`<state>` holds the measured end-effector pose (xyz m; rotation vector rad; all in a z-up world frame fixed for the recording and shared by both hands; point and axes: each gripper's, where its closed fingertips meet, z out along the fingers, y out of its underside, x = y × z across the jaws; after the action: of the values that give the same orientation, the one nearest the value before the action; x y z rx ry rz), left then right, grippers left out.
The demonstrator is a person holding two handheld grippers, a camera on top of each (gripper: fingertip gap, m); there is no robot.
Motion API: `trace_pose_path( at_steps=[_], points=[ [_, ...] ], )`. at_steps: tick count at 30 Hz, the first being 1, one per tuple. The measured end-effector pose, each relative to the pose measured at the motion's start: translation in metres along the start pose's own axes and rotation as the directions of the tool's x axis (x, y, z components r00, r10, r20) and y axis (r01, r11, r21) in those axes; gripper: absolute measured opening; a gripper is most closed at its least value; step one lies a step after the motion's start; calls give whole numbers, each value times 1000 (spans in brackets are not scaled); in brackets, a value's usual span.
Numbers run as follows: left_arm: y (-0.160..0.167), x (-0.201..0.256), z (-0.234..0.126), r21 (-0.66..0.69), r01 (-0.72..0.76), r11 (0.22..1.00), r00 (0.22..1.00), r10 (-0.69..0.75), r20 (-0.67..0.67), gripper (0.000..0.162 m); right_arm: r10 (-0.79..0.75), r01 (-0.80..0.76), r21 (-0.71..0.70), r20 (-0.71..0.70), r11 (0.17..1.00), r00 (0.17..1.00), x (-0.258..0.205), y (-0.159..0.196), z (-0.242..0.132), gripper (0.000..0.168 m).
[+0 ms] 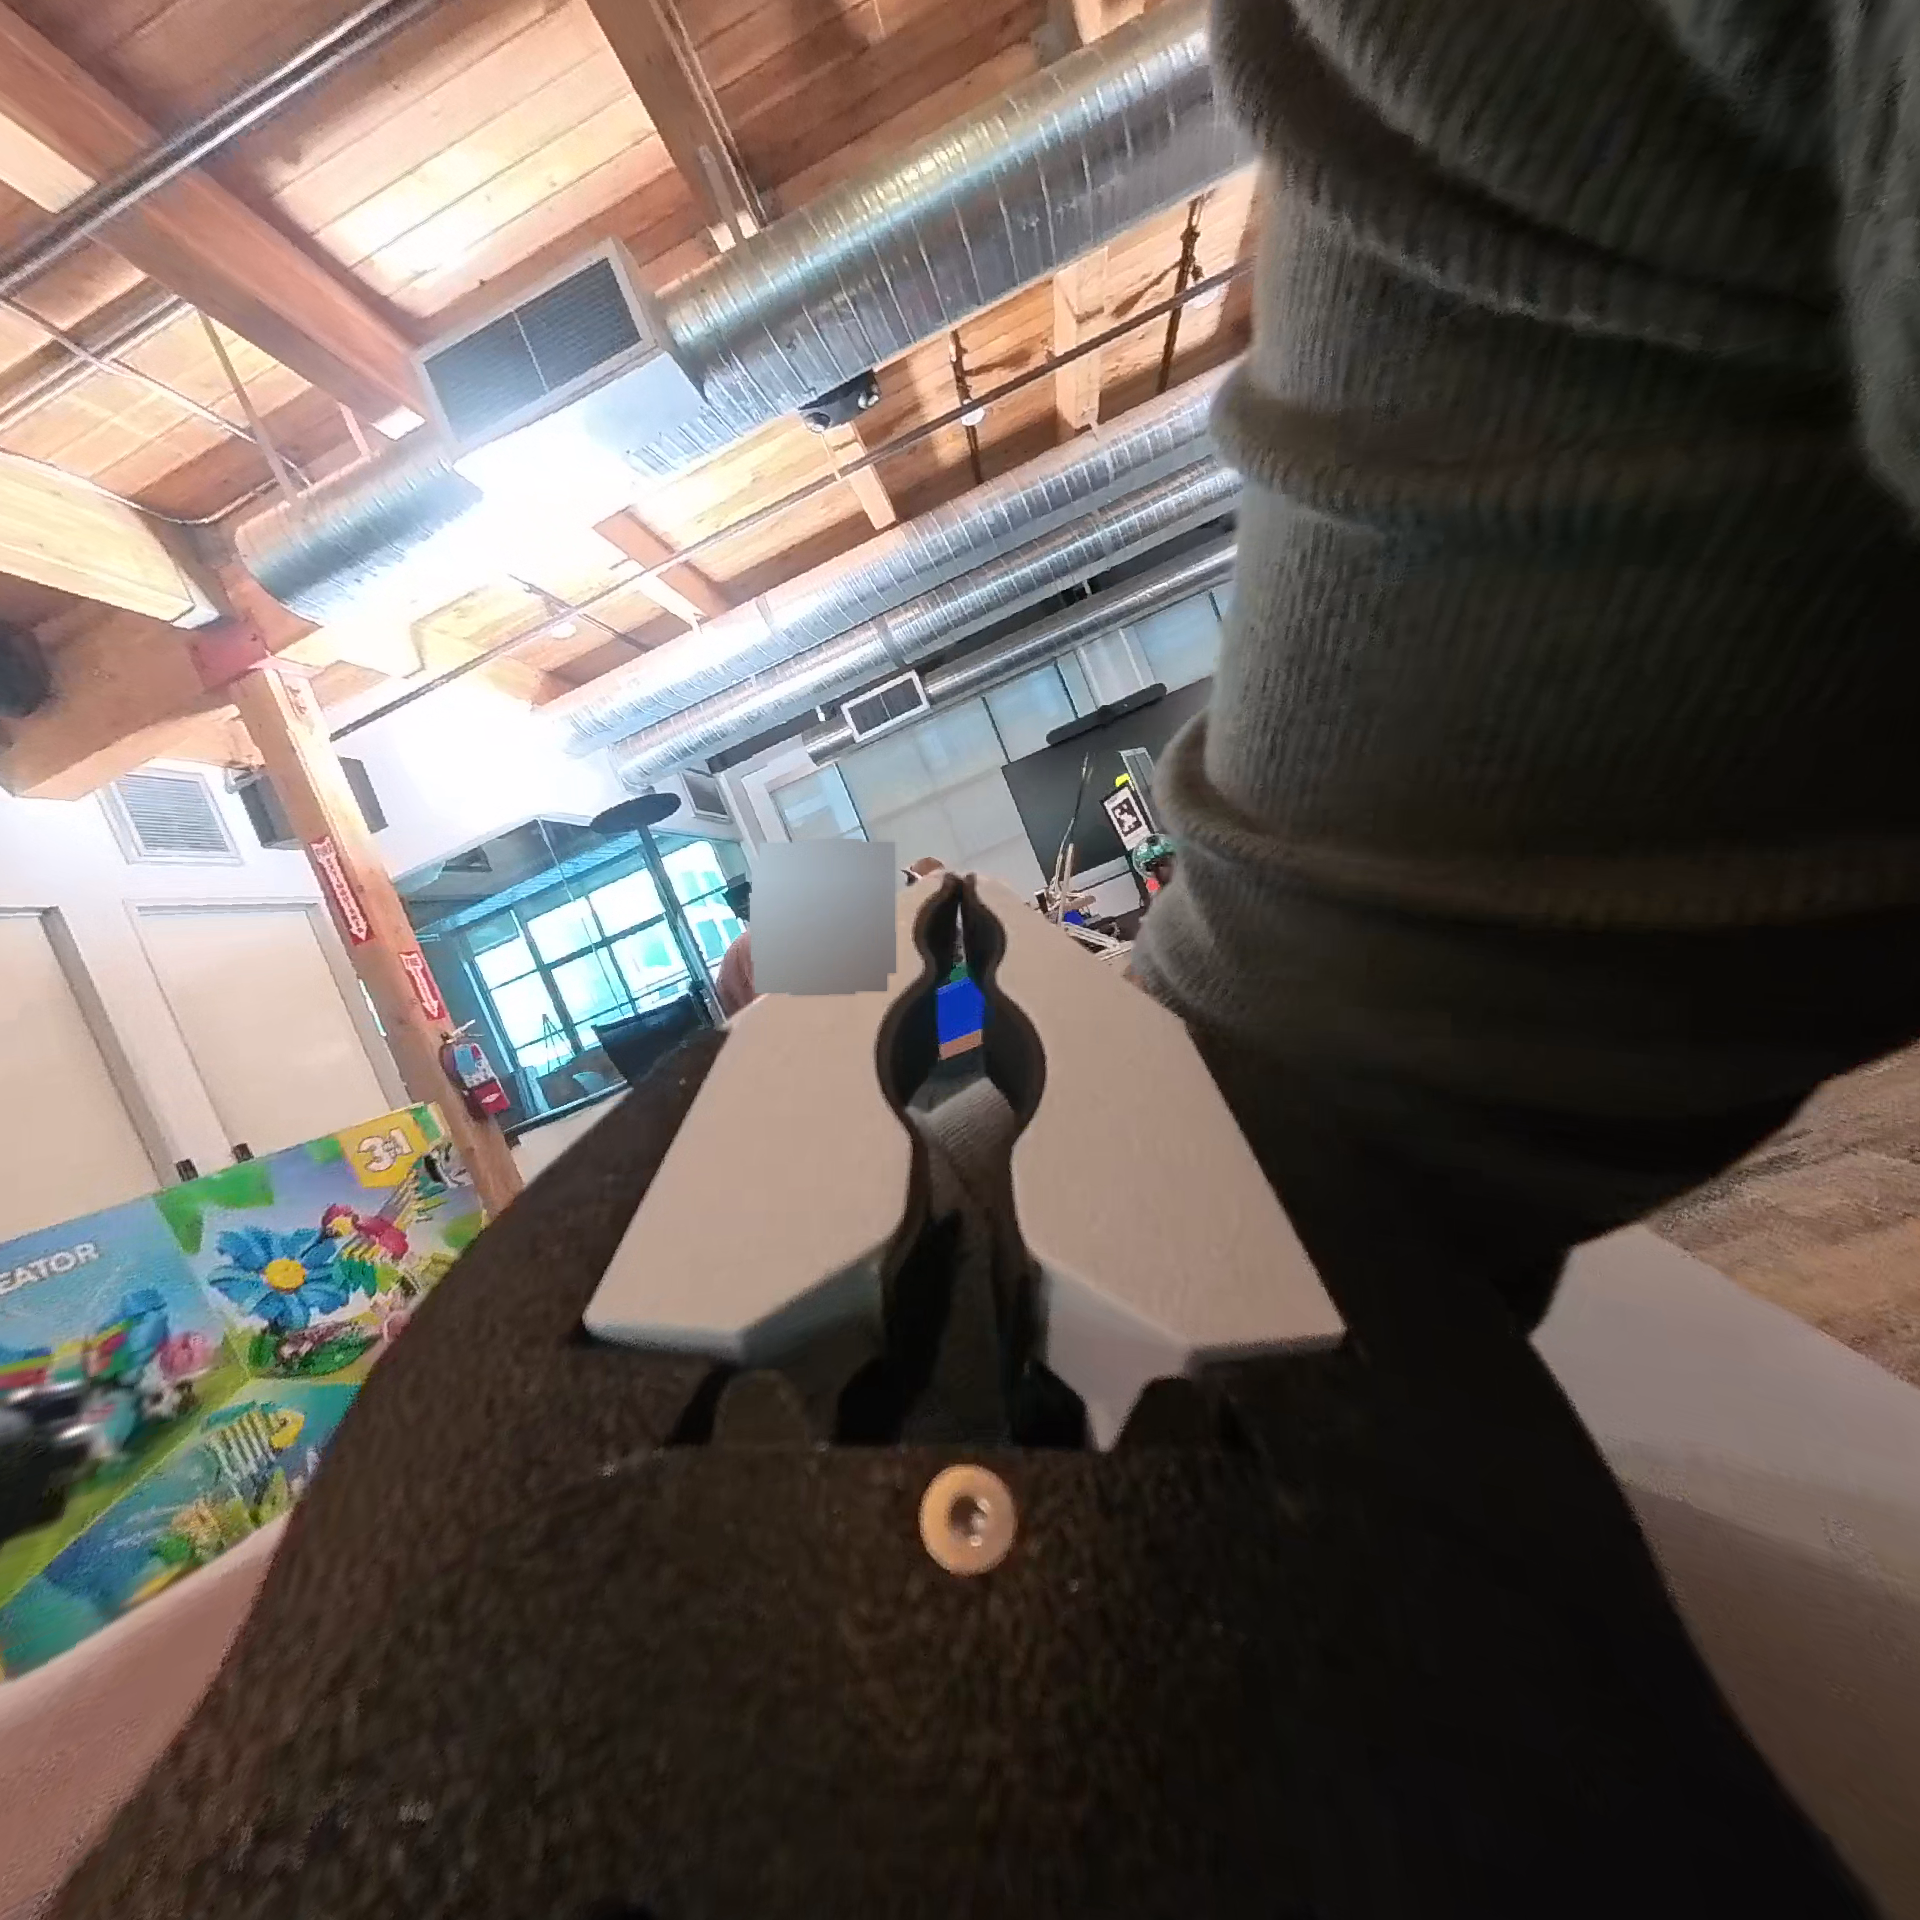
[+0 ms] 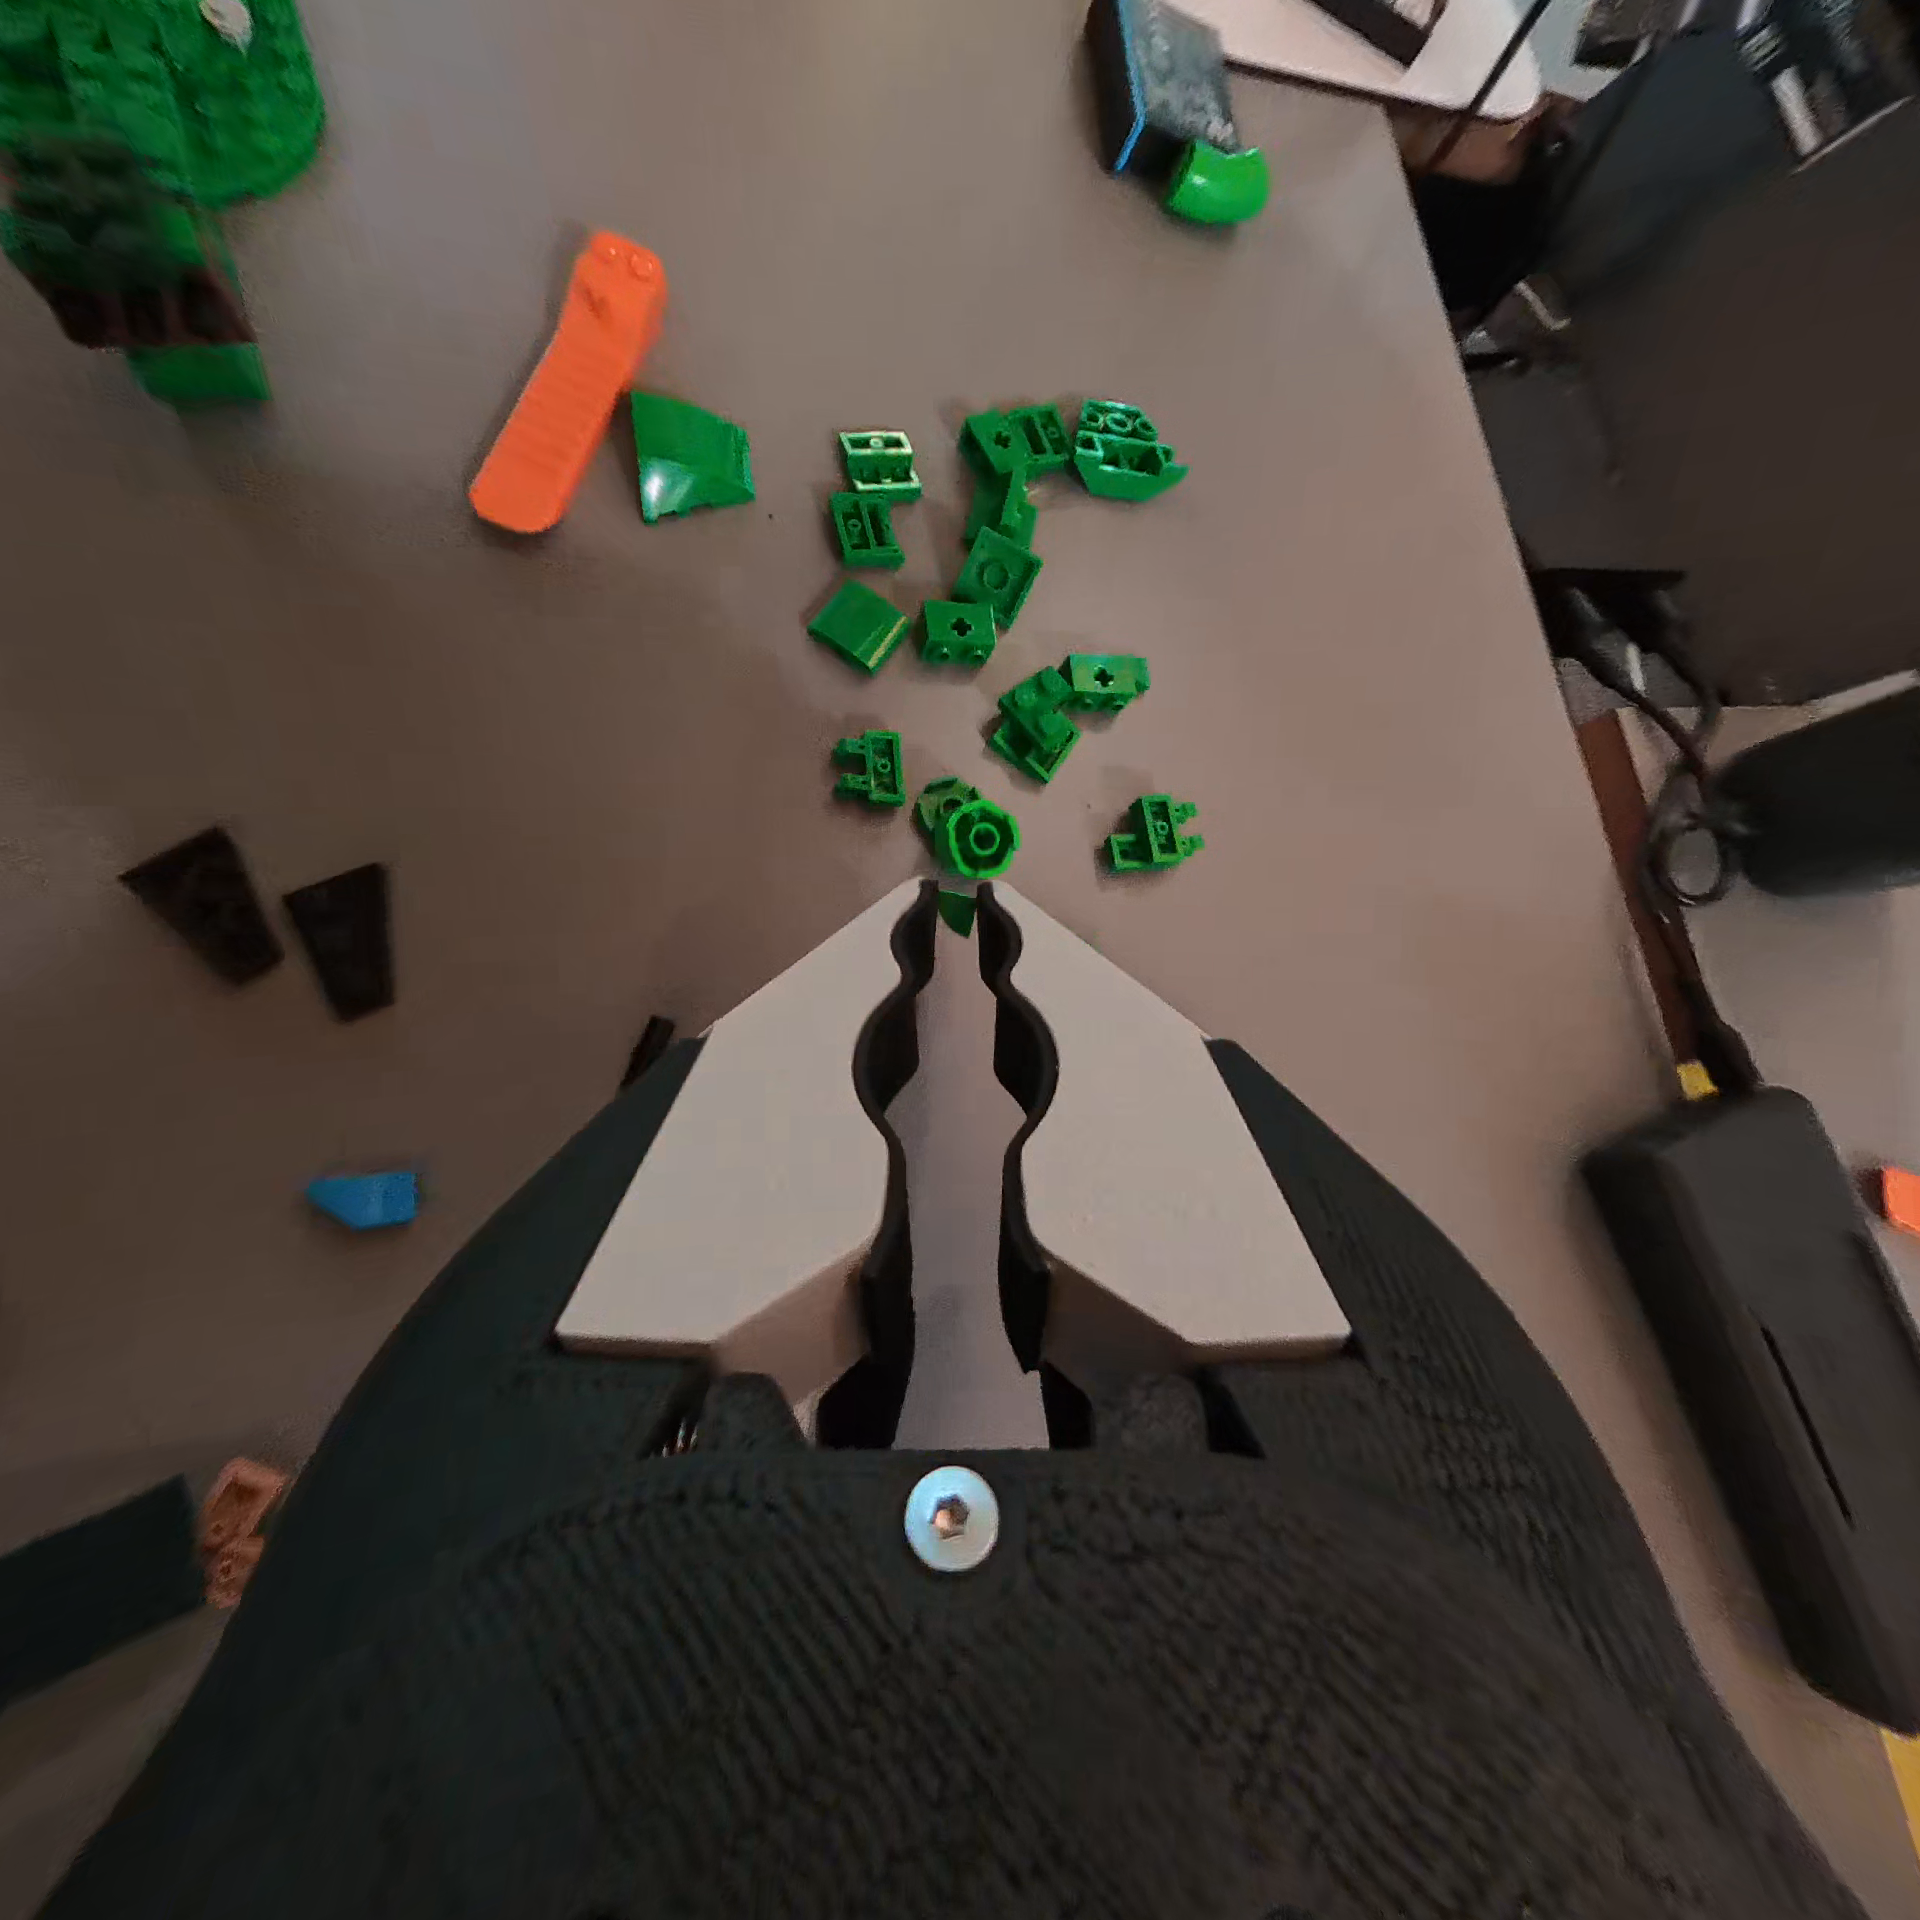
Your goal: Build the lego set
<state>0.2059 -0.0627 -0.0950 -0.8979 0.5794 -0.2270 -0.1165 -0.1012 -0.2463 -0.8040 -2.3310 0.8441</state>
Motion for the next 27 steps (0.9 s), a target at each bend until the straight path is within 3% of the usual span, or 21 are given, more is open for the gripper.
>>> trace_pose_path(
  at_steps=[8, 13, 16, 19, 23, 27],
  points=[
    [1, -1, 0, -3, 10, 1000, 1000, -10, 3, 0, 34, -34, -4, 21, 999, 999, -2, -2, 3, 14],
    [2, -1, 0, -3, 16, 1000, 1000, -16, 4, 0, 148, -143, 82, -53, 986, 988, 4, 2, -47, 11],
    [3, 2, 1, -6, 15, 1000, 1000, -15, -10, 0, 218, -210, 64, -178, 976, 960, 20, 30, -91, 11],
    [3, 4, 1, -7, 4, 1000, 1000, -4, -18, 0, 369, -354, 107, -337, 929, 866, 41, 70, -147, 7],
    [5, 4, 2, -11, 19, 1000, 1000, -19, -17, 0, 577, -589, 169, -530, 790, 621, 55, 151, -215, 9],
    [5, 6, 3, -11, 22, 1000, 999, -23, -26, 0, 641, -739, 148, -625, 657, 445, 40, 222, -248, 11]
  ],
)
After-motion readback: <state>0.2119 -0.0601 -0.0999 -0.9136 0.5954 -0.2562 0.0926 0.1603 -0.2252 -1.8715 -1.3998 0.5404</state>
